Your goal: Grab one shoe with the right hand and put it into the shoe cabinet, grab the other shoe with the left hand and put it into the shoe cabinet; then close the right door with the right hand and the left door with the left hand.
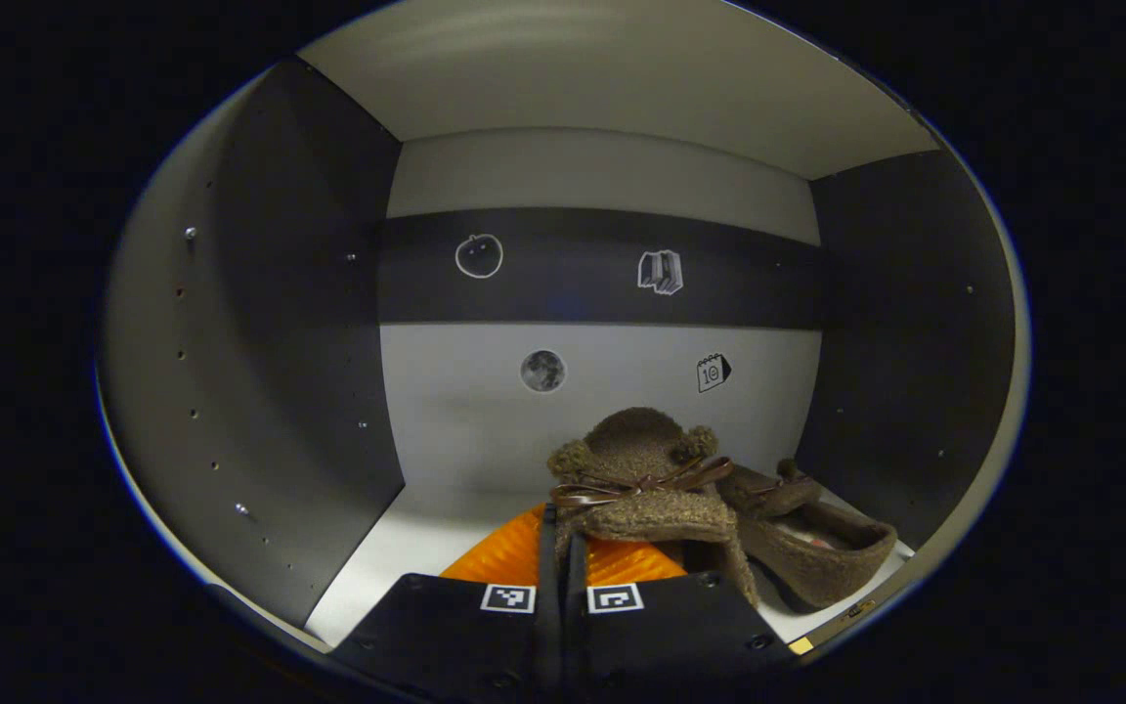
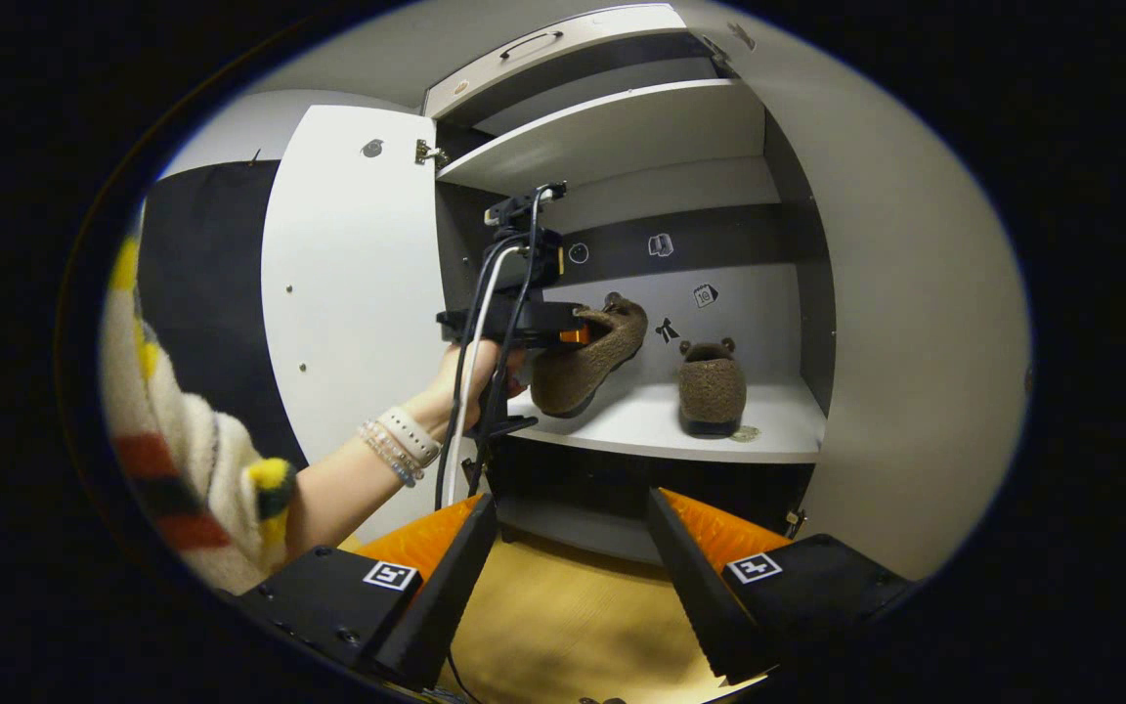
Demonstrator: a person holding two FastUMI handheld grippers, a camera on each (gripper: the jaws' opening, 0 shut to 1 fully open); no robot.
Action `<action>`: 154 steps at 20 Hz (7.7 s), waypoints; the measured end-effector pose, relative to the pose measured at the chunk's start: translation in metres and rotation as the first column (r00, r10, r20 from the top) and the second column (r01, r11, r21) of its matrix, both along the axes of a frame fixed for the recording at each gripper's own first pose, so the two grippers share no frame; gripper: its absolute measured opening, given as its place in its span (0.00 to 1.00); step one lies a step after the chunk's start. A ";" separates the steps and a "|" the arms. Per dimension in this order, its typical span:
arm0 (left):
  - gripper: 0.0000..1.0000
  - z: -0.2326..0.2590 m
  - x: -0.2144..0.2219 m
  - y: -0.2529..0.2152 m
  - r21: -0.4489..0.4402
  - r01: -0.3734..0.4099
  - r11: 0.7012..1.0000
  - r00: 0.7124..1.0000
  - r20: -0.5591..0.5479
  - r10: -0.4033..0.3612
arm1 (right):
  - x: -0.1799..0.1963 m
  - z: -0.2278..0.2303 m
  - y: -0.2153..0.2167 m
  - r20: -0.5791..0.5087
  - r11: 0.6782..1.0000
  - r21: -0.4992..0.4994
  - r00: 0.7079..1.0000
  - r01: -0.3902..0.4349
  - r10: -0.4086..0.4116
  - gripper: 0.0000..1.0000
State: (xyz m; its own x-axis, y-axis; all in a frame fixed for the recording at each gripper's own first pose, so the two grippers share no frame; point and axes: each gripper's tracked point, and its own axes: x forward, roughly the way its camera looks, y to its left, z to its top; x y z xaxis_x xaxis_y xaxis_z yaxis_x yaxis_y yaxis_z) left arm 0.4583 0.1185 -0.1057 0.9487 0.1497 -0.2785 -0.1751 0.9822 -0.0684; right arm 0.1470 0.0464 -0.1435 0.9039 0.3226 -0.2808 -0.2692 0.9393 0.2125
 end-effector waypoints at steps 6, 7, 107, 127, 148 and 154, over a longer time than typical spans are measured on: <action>0.12 -0.031 0.018 0.012 0.045 -0.017 0.999 0.992 -0.120 0.022 | 0.007 0.004 -0.001 0.007 1.000 0.011 1.000 -0.006 0.006 0.99; 0.17 -0.034 0.019 0.013 0.049 -0.016 0.999 0.991 -0.129 0.022 | 0.008 0.004 -0.001 0.006 1.000 0.011 1.000 -0.004 0.004 0.99; 0.93 0.115 -0.414 0.086 -0.047 0.153 0.987 0.967 0.214 -0.140 | -0.010 0.100 -0.079 0.218 0.926 -0.111 0.918 0.360 -0.331 0.98; 0.93 0.107 -0.312 -0.022 -0.055 0.224 0.973 0.952 0.227 -0.206 | -0.017 0.098 -0.149 0.260 0.932 -0.142 0.921 0.334 -0.290 0.98; 0.91 0.110 -0.212 -0.057 0.120 0.048 0.992 0.965 0.249 -0.077 | -0.033 0.098 -0.149 0.249 0.955 -0.109 0.938 0.275 -0.242 0.98; 0.93 0.112 -0.251 -0.065 0.087 0.089 0.992 0.960 0.259 -0.109 | -0.036 0.108 -0.121 0.266 0.962 -0.103 0.939 0.253 -0.218 0.98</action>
State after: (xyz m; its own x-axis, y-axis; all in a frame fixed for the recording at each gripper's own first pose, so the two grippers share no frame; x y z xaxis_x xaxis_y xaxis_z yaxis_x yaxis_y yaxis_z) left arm 0.2076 0.0531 0.0066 0.9980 0.0619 -0.0096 -0.0621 0.9977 -0.0260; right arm 0.1114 -0.0742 -0.0357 0.9958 0.0673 -0.0622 -0.0651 0.9972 0.0358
